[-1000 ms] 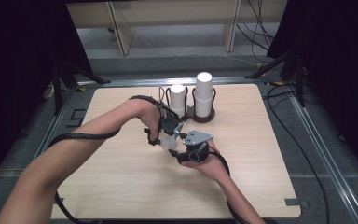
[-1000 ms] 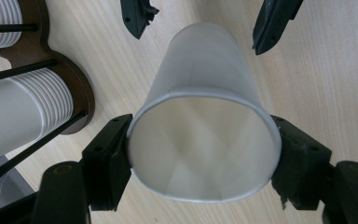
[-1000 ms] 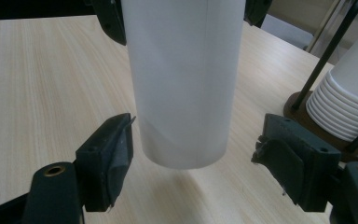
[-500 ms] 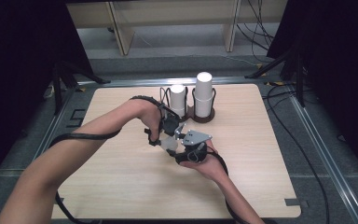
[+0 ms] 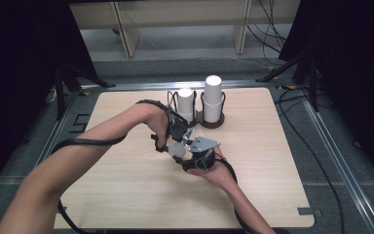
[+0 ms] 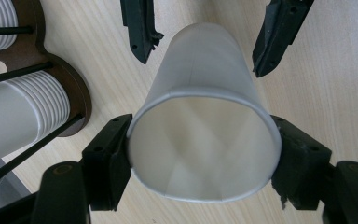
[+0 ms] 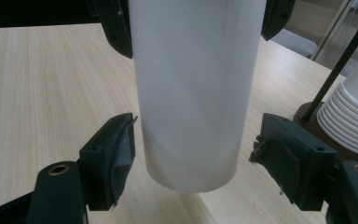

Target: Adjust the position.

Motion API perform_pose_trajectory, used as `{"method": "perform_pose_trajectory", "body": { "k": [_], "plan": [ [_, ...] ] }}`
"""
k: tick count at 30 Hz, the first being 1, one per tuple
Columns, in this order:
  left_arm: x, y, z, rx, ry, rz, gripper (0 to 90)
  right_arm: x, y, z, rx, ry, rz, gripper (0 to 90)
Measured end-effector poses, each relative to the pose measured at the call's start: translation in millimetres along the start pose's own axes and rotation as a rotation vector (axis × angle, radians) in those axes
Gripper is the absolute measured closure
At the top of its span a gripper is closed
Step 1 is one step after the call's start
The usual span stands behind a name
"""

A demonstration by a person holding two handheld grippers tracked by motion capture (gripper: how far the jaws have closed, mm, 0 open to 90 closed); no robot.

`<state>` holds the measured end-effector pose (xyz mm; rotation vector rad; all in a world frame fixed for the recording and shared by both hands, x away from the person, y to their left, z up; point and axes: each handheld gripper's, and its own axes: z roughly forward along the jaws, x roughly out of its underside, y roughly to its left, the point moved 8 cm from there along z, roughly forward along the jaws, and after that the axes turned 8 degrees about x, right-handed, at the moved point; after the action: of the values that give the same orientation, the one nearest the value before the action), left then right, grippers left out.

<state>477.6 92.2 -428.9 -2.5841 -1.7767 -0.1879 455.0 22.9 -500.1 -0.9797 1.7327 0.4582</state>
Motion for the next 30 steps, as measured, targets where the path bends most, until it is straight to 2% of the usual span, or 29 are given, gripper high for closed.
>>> {"method": "perform_pose_trajectory", "body": {
  "k": [1, 7, 8, 9, 12, 14, 15, 16, 30],
  "plan": [
    [-0.2, -0.2, -0.2, 0.004, 0.001, 0.002, 29.1, 0.0, -1.1, 0.4, 0.004, -0.005, -0.011, 28.3],
    [-1.4, 0.3, -0.2, 0.002, 0.000, 0.004, 29.1, -0.2, -0.6, 1.7, 0.002, -0.013, -0.003, 28.5],
    [-1.6, 0.1, -0.2, 0.004, -0.002, 0.003, 29.1, -0.8, -3.0, 1.6, 0.015, -0.020, -0.021, 28.5],
    [-1.8, -0.1, -0.1, 0.004, -0.002, 0.002, 29.1, -0.1, -0.7, 1.8, 0.001, -0.013, 0.000, 28.5],
    [-2.3, 0.1, -0.9, 0.008, 0.002, 0.004, 29.1, -0.1, -1.5, 2.3, 0.010, -0.014, -0.008, 28.7],
    [-2.9, 0.5, -1.3, 0.007, 0.000, 0.006, 29.1, -0.4, 0.0, 3.3, -0.005, -0.020, 0.009, 28.8],
    [-3.2, 0.5, -1.5, 0.007, 0.000, 0.005, 29.1, -0.1, -0.9, 2.8, 0.007, -0.014, 0.003, 28.8],
    [-3.5, 0.4, -1.4, 0.008, -0.001, 0.004, 29.1, -0.3, 0.8, 3.8, -0.009, -0.020, 0.002, 28.9],
    [-6.5, 0.5, -2.6, 0.009, -0.003, 0.007, 29.1, -0.3, 0.4, 5.3, 0.007, -0.025, 0.005, 29.9]
  ]
}}
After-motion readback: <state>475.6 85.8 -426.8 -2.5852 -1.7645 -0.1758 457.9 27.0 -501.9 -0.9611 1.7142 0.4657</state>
